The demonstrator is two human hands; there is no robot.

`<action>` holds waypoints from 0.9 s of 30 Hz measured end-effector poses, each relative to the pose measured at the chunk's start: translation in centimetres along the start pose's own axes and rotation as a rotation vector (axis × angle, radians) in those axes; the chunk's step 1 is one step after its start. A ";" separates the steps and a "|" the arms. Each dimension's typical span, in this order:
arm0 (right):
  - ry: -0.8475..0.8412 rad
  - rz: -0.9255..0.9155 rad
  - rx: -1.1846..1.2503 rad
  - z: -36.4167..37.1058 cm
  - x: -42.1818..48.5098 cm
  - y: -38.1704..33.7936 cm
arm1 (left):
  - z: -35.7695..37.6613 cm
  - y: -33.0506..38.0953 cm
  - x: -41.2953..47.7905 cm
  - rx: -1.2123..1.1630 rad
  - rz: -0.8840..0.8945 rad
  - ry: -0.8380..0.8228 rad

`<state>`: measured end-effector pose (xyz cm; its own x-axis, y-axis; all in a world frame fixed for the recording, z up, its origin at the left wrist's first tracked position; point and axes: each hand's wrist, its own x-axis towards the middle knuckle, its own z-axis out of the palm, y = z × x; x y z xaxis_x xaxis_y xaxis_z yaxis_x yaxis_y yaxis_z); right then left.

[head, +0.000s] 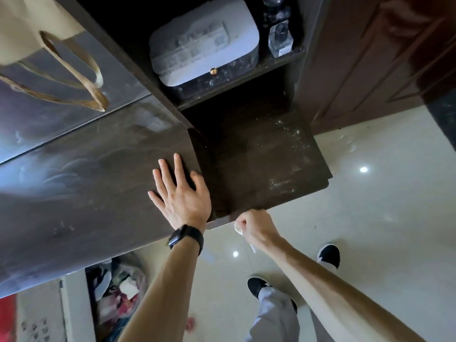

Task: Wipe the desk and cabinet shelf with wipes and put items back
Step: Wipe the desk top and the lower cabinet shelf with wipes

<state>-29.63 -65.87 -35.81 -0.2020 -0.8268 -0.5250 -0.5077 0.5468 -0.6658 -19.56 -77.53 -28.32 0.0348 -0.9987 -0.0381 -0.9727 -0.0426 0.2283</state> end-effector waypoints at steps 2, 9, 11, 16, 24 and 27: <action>0.092 0.069 0.139 -1.0 -1.0 1.1 | -0.1 0.1 0.0 0.000 0.007 -0.016; 0.455 0.100 0.423 -4.3 1.1 1.6 | -0.4 0.5 -0.1 0.042 0.036 -0.023; 0.520 -0.012 0.329 -4.1 2.6 1.2 | -0.4 0.9 0.2 0.050 0.056 -0.009; 0.201 -0.434 -0.449 -1.0 4.4 2.0 | 0.1 1.2 0.8 -0.029 0.020 0.003; 0.040 -0.383 -0.681 -3.1 10.3 0.3 | 0.2 1.3 0.9 -0.049 0.000 0.069; 0.110 -0.210 -0.650 -6.1 14.5 -1.0 | 0.3 1.2 0.9 -0.059 -0.012 0.070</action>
<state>-37.13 -79.25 -39.54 -0.1105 -0.9337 -0.3405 -0.9375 0.2117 -0.2762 -20.71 -78.46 -28.34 0.0642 -0.9976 0.0264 -0.9569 -0.0540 0.2854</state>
